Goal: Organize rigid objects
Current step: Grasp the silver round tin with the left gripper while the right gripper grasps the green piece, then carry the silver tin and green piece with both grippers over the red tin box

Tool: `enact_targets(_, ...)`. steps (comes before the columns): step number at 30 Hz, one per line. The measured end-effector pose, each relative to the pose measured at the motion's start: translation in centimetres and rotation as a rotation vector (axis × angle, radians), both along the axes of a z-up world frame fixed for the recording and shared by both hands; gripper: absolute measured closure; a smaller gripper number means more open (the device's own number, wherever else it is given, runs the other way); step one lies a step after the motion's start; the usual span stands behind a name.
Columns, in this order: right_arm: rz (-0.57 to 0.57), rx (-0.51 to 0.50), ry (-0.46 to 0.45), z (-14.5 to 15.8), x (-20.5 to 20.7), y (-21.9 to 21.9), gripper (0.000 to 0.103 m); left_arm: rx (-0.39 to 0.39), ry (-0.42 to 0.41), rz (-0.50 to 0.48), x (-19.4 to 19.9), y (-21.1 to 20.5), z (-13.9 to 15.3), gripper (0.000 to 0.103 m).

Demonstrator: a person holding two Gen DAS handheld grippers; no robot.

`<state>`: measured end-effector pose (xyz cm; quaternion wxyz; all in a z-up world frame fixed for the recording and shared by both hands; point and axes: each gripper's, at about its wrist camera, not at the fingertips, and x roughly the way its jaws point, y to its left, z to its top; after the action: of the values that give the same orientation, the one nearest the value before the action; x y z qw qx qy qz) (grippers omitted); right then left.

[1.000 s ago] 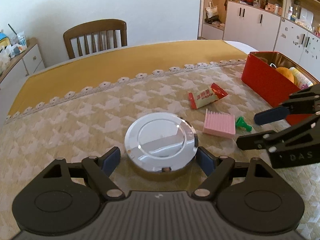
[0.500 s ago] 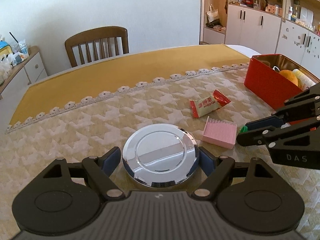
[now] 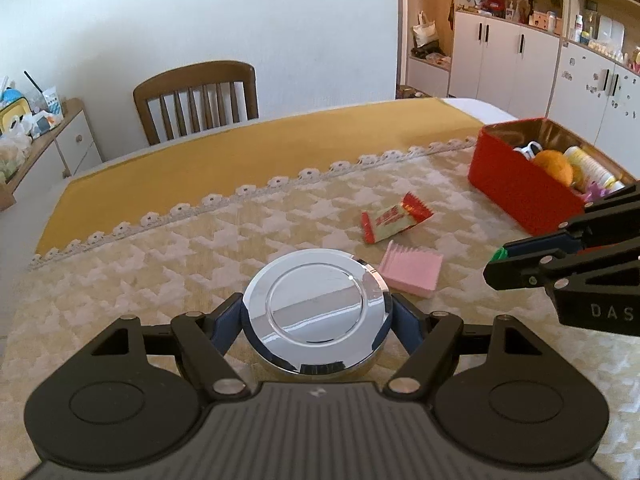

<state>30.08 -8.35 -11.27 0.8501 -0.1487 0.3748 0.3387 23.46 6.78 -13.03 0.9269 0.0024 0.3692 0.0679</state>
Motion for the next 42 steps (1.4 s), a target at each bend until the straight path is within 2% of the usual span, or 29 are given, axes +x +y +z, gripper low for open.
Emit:
enact_targets(11,-0.043,0.053,-0.033,4.6,-2.0,-3.1,0.089,-0.050,-0.027,-0.061,-1.6,-3.6,4.9,0.026)
enact_targets(22,-0.098,0.089,-0.065,7.6,-1.2,-8.8,0.089,-0.036,-0.072,-0.136,-0.8,-9.8,9.0,0.026)
enact_targets(28,-0.119,0.092,-0.078,8.0,0.2,-12.9,0.089,-0.028,-0.089,-0.178,0.9,-14.1,9.8,0.026)
enact_targets(35,-0.138,0.086,-0.086,7.6,2.5,-17.1,0.089,-0.040,-0.084,-0.175,3.7,-17.6,9.9,0.026)
enact_targets(42,-0.134,0.079,-0.074,6.4,4.8,-19.9,0.089,-0.056,-0.066,-0.172,8.4,-20.1,10.1,0.026)
